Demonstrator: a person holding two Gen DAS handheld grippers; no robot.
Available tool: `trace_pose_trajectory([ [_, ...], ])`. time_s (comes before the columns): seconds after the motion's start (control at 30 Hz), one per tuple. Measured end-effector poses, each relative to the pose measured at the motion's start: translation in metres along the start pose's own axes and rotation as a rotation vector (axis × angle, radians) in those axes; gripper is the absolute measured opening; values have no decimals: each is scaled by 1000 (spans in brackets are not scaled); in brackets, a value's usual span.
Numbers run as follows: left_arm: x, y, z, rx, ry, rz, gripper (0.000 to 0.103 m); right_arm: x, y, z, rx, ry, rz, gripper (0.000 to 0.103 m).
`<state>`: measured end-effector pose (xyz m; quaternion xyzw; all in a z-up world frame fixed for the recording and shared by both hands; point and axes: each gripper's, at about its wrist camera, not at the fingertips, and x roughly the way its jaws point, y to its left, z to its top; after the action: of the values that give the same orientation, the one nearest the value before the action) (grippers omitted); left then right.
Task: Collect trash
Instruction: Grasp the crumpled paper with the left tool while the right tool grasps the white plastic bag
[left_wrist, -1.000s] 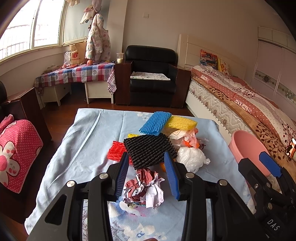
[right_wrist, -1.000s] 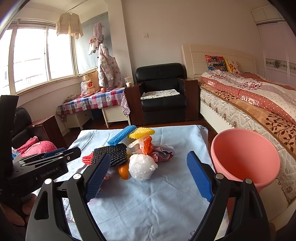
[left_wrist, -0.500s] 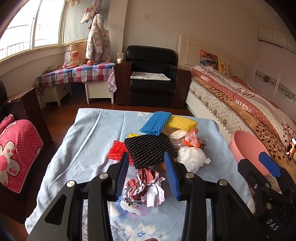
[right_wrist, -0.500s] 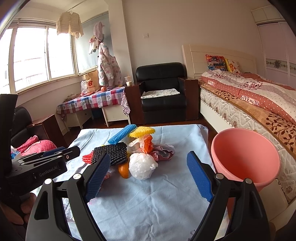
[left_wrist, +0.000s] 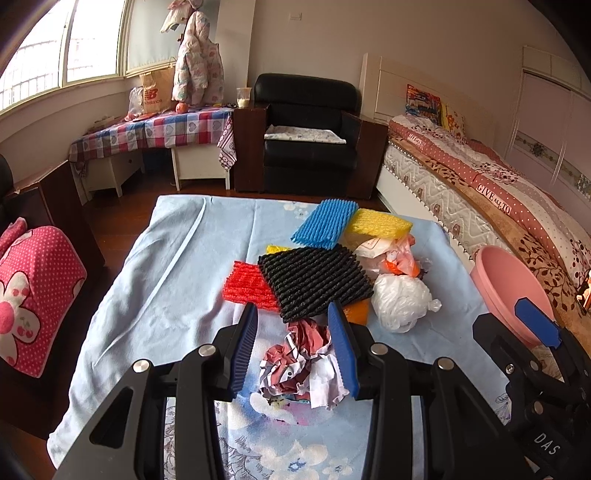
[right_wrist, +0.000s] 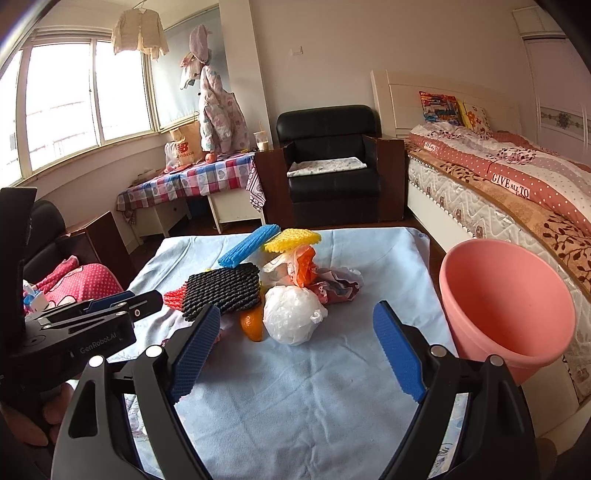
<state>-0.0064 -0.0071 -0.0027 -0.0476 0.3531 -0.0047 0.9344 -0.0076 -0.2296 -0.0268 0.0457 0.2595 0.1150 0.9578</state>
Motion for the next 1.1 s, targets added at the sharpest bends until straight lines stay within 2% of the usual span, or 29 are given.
trace_pose_trajectory([
  [0.17,13,10,-7,-10,55,-30,39,12,-4,-2,18,38,3,85],
  [0.43,14,37,-26,8,77,-86,39,28,-7,-5,21,78,6,85],
  [0.53,16,40,-30,-4,103,-134,39,34,-6,-7,21,95,18,85],
  [0.67,27,30,-29,21,117,-135,39,40,-4,-7,14,112,32,81],
  [0.8,48,24,-33,38,184,-115,39,46,-4,-3,16,118,39,80],
  [0.83,52,24,-34,36,201,-114,37,46,-4,-3,16,118,39,80],
  [0.9,57,27,-37,20,217,-126,23,51,-6,0,19,125,34,80],
  [1.0,54,34,-36,11,208,-149,17,64,-10,4,42,157,40,78],
  [1.1,45,38,-36,25,196,-164,16,78,-13,7,80,193,61,74],
])
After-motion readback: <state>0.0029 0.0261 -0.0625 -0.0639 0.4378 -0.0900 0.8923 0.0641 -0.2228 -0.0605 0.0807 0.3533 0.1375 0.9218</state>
